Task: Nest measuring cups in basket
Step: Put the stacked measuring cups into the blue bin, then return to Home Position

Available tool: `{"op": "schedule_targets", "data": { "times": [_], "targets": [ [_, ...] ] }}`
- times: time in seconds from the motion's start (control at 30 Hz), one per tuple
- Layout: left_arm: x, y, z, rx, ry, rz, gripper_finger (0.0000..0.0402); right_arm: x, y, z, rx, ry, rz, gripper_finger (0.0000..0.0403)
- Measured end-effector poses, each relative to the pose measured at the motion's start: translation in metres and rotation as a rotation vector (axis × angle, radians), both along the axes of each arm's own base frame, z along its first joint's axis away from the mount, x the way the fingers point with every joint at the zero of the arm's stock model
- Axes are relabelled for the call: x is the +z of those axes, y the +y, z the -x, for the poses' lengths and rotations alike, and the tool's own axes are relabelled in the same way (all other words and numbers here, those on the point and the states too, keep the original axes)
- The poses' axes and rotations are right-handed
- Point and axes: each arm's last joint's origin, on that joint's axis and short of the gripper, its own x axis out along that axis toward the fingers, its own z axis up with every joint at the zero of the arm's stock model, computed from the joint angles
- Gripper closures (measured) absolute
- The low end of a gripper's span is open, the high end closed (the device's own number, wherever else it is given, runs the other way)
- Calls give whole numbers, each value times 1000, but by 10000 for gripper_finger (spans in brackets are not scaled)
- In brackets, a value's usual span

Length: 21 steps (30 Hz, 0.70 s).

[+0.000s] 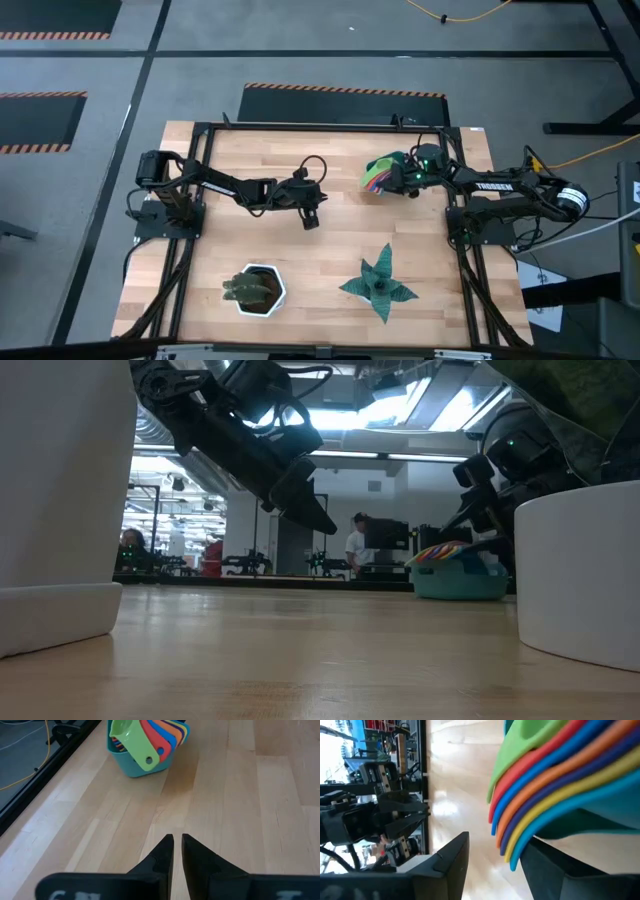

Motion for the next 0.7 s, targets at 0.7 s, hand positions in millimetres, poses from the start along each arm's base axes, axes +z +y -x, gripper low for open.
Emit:
{"op": "schedule_targets", "data": {
  "times": [0.7],
  "targets": [
    [0,0,0,0,0,0,370,7,5,12,-58,31,-123,230]
  ]
}}
